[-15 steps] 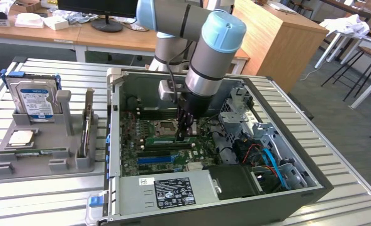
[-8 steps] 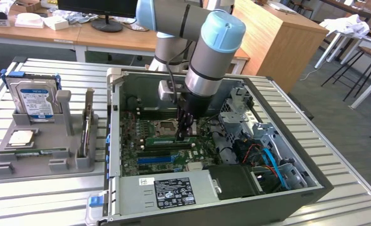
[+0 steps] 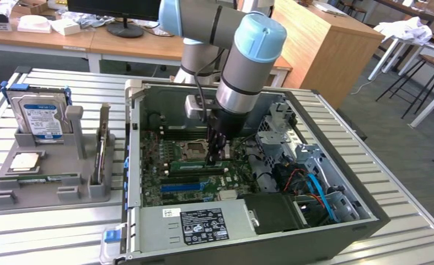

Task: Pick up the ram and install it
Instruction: 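Insert the ram into the slot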

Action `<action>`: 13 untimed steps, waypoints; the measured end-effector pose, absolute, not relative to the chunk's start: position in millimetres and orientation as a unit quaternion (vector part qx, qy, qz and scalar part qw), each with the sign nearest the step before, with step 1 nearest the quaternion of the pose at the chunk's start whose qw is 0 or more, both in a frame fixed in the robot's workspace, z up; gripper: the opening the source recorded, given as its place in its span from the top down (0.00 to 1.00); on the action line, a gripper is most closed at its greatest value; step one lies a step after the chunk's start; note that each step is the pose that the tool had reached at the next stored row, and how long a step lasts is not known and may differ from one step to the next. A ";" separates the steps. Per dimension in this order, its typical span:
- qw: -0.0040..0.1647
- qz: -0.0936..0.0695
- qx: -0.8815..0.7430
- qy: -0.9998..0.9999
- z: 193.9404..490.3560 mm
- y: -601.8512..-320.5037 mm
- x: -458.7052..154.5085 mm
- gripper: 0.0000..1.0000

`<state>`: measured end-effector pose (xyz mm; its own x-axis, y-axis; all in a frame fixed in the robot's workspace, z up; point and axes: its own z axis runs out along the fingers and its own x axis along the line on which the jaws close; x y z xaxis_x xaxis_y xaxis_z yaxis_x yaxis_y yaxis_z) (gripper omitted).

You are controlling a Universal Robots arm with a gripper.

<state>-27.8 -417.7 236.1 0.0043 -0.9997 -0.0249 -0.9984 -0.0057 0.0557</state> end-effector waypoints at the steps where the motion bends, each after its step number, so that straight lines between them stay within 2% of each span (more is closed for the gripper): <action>1: 0.011 -0.029 0.709 -0.705 235.8 -417.6 -27.9 0.89; 13: 0.011 -0.029 0.709 -0.704 234.3 -417.6 -28.3 0.89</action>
<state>-28.3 -417.6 234.3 0.0057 -0.9997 -0.0250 -0.9984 -0.0071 0.0556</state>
